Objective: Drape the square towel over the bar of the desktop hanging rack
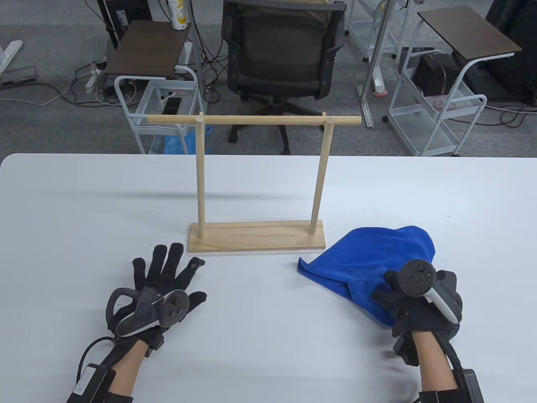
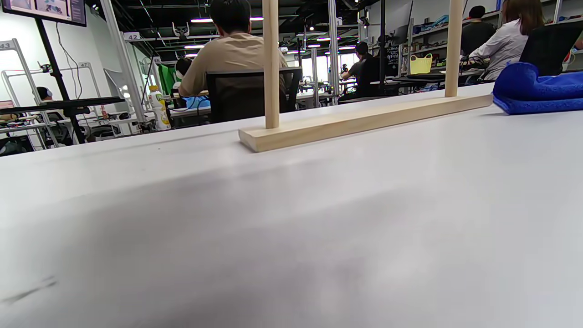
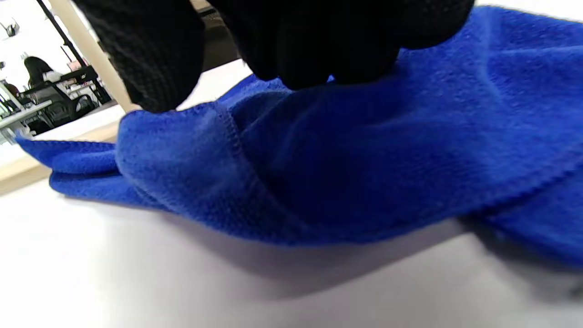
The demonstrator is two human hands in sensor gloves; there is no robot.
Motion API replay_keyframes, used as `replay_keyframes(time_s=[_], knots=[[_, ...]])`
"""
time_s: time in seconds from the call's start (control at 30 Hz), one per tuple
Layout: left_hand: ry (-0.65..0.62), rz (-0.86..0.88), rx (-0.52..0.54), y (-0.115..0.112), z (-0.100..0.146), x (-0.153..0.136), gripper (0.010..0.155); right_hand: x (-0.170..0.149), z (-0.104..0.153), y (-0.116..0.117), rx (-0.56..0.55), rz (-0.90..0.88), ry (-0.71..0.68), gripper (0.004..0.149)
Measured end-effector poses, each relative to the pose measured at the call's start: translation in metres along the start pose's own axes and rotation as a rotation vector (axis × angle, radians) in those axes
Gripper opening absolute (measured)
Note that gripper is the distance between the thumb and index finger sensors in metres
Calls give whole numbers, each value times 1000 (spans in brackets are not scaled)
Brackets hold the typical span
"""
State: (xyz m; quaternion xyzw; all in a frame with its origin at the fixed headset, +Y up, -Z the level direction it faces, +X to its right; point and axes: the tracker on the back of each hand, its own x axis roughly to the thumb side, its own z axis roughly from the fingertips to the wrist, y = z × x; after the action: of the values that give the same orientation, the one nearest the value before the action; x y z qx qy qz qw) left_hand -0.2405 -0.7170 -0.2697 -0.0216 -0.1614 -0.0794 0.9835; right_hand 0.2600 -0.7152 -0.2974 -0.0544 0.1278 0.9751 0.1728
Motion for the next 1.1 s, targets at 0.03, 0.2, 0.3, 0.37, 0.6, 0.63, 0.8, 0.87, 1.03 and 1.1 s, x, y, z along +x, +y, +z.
replay_keyframes(time_s=[0.03,0.2,0.3,0.37,0.6,0.63,0.8,0.87,1.03,1.1], knots=[[-1,-3,-2,0,0,0,83,4,-1,2,10,29,10,65],[-4,-5,-9,0,-1,1,83,16,-8,16,101,113,60,66],[-5,-5,-10,0,-1,2,83,19,-12,26,84,164,106,69],[-5,-6,-10,0,-1,2,83,22,-13,31,50,169,116,67],[-10,12,1,2,0,2,82,22,-6,31,19,6,117,52],[-11,15,2,2,0,2,82,21,-5,30,23,-14,114,51],[-13,16,0,2,0,2,82,20,0,28,5,-45,96,43],[-15,20,4,3,0,2,81,23,2,26,-2,-49,82,41],[-17,34,13,4,2,0,81,32,16,13,-97,-163,10,37],[-17,39,16,4,2,0,81,32,20,9,-138,-231,-22,33]])
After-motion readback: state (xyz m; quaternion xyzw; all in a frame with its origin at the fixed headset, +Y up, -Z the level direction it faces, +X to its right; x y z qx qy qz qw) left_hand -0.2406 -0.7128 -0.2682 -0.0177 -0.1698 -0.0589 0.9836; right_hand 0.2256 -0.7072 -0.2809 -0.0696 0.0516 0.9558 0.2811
